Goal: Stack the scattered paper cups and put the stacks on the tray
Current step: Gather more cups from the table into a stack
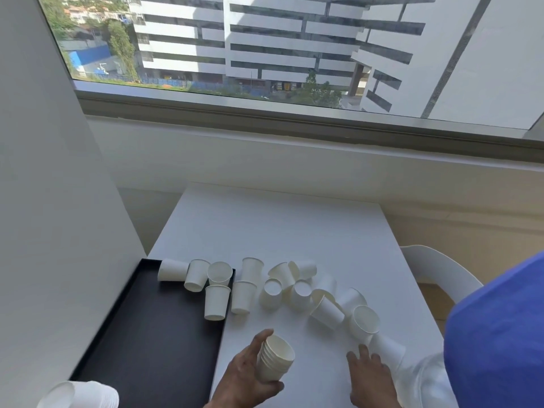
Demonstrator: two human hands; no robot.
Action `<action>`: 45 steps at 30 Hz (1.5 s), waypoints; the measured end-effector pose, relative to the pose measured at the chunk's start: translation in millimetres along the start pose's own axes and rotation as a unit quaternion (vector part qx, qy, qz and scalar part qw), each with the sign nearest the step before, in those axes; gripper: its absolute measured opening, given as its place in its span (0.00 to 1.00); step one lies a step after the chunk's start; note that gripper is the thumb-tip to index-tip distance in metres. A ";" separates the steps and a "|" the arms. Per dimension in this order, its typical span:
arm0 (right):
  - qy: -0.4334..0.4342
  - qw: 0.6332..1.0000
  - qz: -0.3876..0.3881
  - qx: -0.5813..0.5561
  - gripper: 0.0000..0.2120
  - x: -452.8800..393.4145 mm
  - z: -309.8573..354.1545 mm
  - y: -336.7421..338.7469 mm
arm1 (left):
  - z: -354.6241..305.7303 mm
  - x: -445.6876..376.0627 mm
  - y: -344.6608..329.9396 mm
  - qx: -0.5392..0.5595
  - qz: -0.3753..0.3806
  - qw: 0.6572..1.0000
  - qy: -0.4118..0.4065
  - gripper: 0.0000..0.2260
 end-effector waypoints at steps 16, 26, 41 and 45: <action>0.037 0.796 -0.172 -0.579 0.32 16.9 35.1 99.7 | -3.4 -0.2 -6.8 0.004 0.023 1.000 0.007 0.47; 0.186 0.892 -0.069 -0.406 0.32 21.9 90.8 89.5 | -27.3 -5.1 -14.9 0.016 0.019 0.998 -0.050 0.47; -0.088 0.996 0.019 0.007 0.37 -3.3 -16.1 2.1 | -13.6 -2.6 -9.2 -0.006 0.023 0.999 -0.033 0.45; -0.099 0.995 0.023 0.012 0.38 -1.8 -13.7 -5.1 | -13.5 -2.2 -7.3 0.003 0.021 0.999 -0.034 0.44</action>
Point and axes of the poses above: each hand's wrist, its own x-axis away from the middle knuckle, its own y-axis out of the back of the hand, z = x × y, the point moved 7 cm from there along -x, towards the middle knuckle, and after that the axes turned 15 degrees about x, right-handed, at the moved point
